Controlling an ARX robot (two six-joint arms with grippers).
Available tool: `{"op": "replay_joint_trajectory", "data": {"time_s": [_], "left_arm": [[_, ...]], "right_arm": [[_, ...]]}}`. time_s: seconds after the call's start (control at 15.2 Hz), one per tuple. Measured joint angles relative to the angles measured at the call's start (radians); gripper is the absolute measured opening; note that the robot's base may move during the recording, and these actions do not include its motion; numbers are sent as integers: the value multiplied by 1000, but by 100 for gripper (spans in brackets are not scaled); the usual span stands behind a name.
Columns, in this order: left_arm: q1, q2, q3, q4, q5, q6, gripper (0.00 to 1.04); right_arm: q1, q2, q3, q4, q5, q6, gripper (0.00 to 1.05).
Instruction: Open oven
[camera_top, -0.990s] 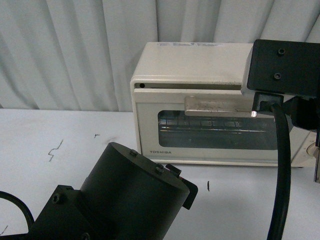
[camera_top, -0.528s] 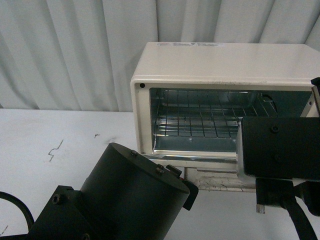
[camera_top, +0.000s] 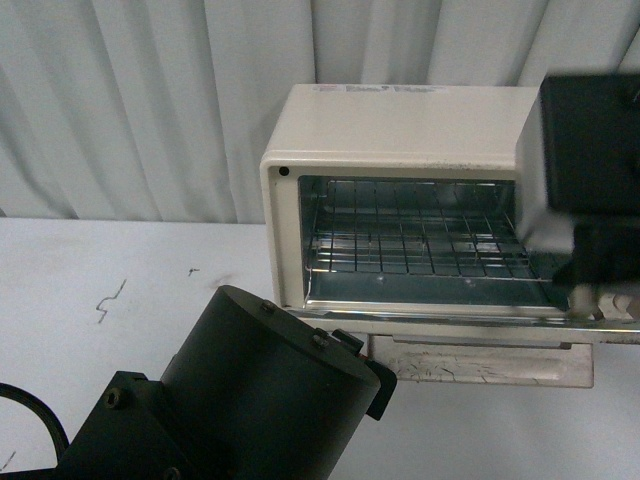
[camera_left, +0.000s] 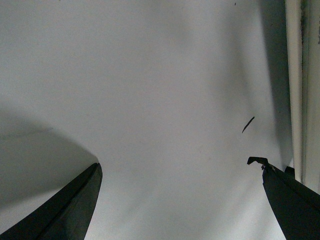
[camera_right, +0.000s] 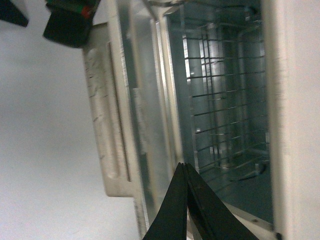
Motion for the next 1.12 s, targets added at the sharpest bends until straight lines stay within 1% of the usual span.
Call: {"op": "replay_joint_trajectory", "data": {"time_s": [0.13,0.26,0.33,0.46,0.59,0.66,0.73,0.79,0.86,0.92,0.99,1.06,1.12], "left_arm": [[0,0,0,0,0,0,98],[0,0,0,0,0,0,98],[0,0,0,0,0,0,98],[0,0,0,0,0,0,98],[0,0,0,0,0,0,98],[0,0,0,0,0,0,98],[-3,0,0,1,1,0,98],[-2,0,0,0,3,0,98],[-3,0,0,-3,-1,0,98],[-3,0,0,-2,-1,0,98],[-3,0,0,-2,0,0,98],[-3,0,0,-1,3,0,98],[-3,0,0,-2,3,0,98]], "right_arm": [[0,-59,42,-11,-2,-16,2],[8,-101,78,7,19,-26,19],[8,-107,84,9,23,-31,32],[8,-101,84,3,22,-33,64],[8,-101,84,3,22,-33,84],[37,-127,-25,322,183,85,83],[32,-204,-206,616,365,366,68],[-19,-261,-335,799,433,642,55],[-68,-312,-424,926,430,885,41],[-88,-362,-480,958,393,1022,28],[-109,-401,-529,961,360,1092,16],[-133,-431,-569,960,341,1124,5],[-150,-455,-597,957,327,1139,2]]}}
